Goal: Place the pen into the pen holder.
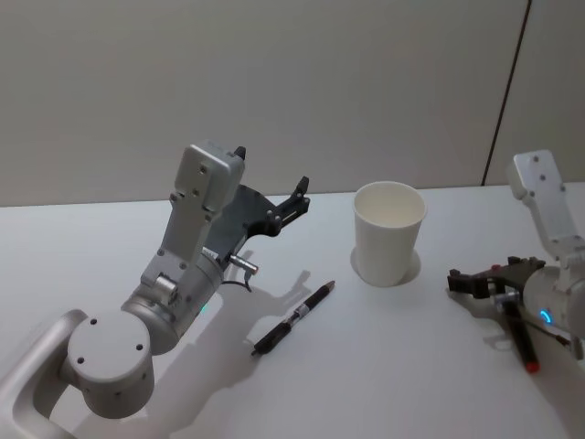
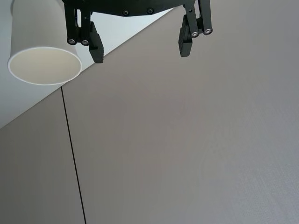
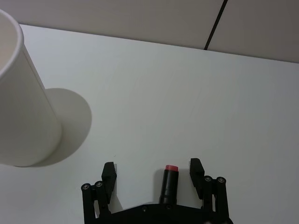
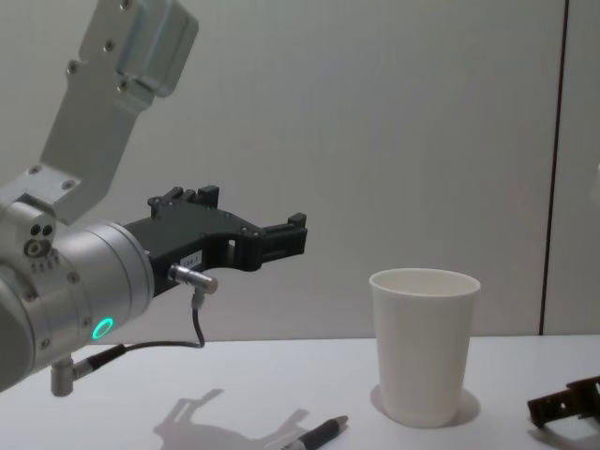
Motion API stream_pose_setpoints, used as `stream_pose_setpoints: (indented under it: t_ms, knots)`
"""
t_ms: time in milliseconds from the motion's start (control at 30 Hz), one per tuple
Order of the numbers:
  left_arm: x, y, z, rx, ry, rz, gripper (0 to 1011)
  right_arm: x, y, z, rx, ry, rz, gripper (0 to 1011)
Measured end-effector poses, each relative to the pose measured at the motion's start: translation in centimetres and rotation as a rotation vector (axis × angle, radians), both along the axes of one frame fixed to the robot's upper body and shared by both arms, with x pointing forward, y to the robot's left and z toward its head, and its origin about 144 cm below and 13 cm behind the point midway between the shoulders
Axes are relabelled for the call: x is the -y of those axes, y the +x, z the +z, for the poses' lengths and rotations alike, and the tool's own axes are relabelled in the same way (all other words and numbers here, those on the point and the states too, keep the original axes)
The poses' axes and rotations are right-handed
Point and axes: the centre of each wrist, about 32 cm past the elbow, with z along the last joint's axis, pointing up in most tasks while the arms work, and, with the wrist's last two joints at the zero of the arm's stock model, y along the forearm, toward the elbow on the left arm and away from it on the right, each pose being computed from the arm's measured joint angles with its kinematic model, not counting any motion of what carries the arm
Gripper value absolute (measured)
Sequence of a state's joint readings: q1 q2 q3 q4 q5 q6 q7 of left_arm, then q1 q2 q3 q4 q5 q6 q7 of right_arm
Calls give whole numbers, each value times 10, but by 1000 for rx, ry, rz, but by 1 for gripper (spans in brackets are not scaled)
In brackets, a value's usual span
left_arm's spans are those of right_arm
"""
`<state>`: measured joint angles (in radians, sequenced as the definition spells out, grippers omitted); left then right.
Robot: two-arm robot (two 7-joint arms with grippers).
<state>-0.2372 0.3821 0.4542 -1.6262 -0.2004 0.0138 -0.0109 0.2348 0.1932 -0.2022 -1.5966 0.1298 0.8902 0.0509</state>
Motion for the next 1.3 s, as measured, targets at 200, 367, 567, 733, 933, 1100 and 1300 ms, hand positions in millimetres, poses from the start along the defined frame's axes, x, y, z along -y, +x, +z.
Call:
stream_pose_setpoints:
  t_ms: [200, 367, 567, 733, 933, 1100, 1300]
  knots:
    - [0, 0, 0, 0, 0, 0, 1001, 1, -1, -1, -3, 2, -2, 1001]
    - [0, 0, 0, 0, 0, 0, 1001, 2, -1, -2, -6, 3, -3, 1001]
    - [0, 0, 0, 0, 0, 0, 1001, 3, -2, -3, -9, 4, -3, 963]
    - [0, 0, 0, 0, 0, 0, 1001, 3, -2, -3, -11, 5, -2, 940]
    - [0, 0, 0, 0, 0, 0, 1001, 3, -2, -4, -13, 5, -3, 906]
    - [0, 0, 0, 0, 0, 0, 1001, 3, -2, -4, -16, 5, -3, 879]
    - [0, 0, 0, 0, 0, 0, 1001, 4, -3, -4, -17, 5, -3, 850]
